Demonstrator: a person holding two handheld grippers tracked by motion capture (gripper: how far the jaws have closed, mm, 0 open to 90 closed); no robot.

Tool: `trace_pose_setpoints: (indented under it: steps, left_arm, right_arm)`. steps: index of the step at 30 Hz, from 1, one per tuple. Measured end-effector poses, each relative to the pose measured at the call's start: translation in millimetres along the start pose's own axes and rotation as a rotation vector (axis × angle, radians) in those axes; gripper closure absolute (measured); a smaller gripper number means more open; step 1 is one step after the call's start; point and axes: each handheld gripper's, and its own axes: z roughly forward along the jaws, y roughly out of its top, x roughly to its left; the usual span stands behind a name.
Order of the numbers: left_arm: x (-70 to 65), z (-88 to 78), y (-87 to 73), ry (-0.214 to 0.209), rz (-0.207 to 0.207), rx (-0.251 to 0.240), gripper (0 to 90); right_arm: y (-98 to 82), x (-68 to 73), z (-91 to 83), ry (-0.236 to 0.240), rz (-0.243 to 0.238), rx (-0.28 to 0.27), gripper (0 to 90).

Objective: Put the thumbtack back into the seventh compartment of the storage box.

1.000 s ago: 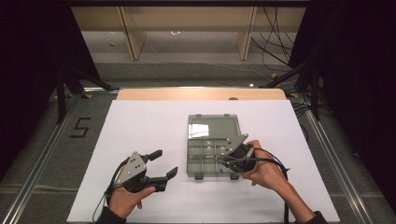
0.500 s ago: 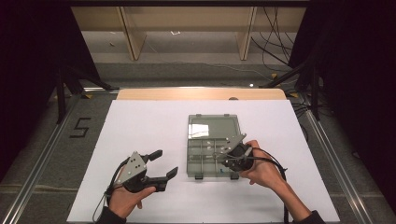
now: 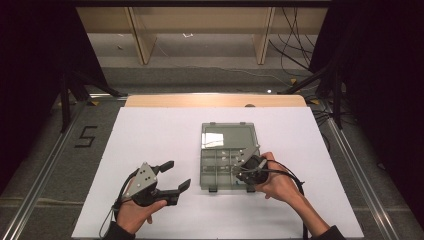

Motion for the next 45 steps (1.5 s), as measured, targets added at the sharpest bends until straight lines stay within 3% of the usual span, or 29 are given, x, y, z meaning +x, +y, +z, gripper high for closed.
trace_pose_setpoints:
  steps: [11,21,23,30,33,40,41,42,45]
  left_arm:
    - [-0.1,-0.1,0.0,0.0,0.001,0.001,20.9]
    - [-0.1,0.0,-0.1,0.0,0.0,0.0,20.9]
    - [-0.1,0.0,-0.1,0.0,0.0,0.001,20.9]
    - [0.0,0.2,-0.3,0.001,0.0,0.001,21.0]
    - [0.2,0.3,-0.4,0.0,0.002,0.002,21.0]
    - [0.2,-0.1,-0.2,0.001,-0.001,0.001,21.0]
    - [0.3,0.1,-0.4,0.001,0.001,0.001,20.9]
    - [0.5,0.2,-0.4,0.001,0.004,0.003,21.0]
    - [0.5,0.4,-0.6,0.002,0.005,0.008,21.0]
  right_arm:
    - [-0.5,0.2,1.7,0.009,0.009,0.003,81.5]
    - [-1.8,-2.1,-4.1,0.002,0.049,-0.036,65.9]
    - [-2.3,-2.2,-4.8,-0.018,0.058,-0.042,62.1]
    - [-2.8,-4.6,-8.7,-0.048,0.099,-0.097,45.5]
    - [-4.0,-5.3,-10.7,-0.039,0.118,-0.124,40.2]
    - [-7.7,-7.0,-12.7,-0.046,0.139,-0.152,37.5]
    - [-7.8,-7.8,-14.8,-0.026,0.145,-0.145,37.4]
    - [-8.1,-8.3,-14.4,-0.051,0.151,-0.165,37.2]
    - [-9.3,-11.5,-16.5,-0.043,0.171,-0.198,36.6]
